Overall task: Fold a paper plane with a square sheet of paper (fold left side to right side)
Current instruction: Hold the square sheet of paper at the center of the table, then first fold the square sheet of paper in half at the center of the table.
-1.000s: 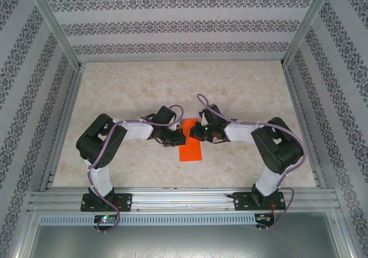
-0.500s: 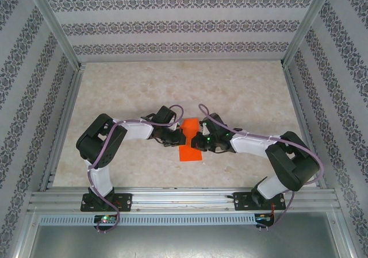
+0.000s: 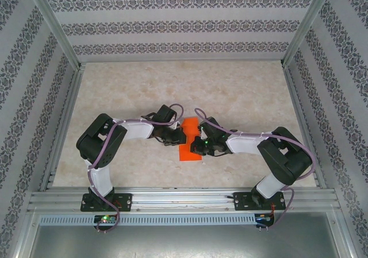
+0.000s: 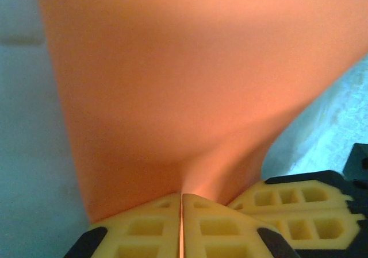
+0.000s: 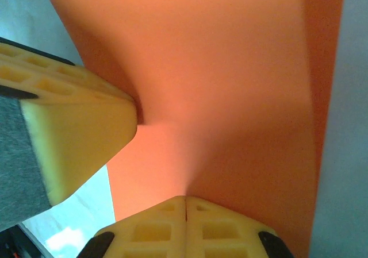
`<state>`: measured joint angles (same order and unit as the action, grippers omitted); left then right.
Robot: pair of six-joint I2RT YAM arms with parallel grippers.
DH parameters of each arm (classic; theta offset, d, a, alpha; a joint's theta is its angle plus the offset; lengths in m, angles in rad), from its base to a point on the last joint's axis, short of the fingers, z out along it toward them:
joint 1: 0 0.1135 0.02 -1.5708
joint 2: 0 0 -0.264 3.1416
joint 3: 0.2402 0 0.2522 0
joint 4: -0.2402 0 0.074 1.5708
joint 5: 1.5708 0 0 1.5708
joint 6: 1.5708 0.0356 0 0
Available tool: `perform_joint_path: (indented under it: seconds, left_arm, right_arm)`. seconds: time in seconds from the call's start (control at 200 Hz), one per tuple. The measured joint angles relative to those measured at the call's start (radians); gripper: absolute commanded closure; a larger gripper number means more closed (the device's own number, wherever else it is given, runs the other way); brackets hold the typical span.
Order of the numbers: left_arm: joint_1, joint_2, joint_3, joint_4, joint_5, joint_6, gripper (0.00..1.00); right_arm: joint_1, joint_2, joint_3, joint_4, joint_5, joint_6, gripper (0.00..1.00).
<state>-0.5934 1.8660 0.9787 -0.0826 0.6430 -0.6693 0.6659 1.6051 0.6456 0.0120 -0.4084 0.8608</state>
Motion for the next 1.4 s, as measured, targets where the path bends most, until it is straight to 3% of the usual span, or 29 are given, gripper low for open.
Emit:
perform_joint_path:
  seconds: [1.399]
  left_arm:
    - [0.085,0.058,0.013,0.124,0.008,0.009,0.90]
  right_arm:
    - [0.013,0.014,0.061,-0.102,0.060,-0.109,1.00]
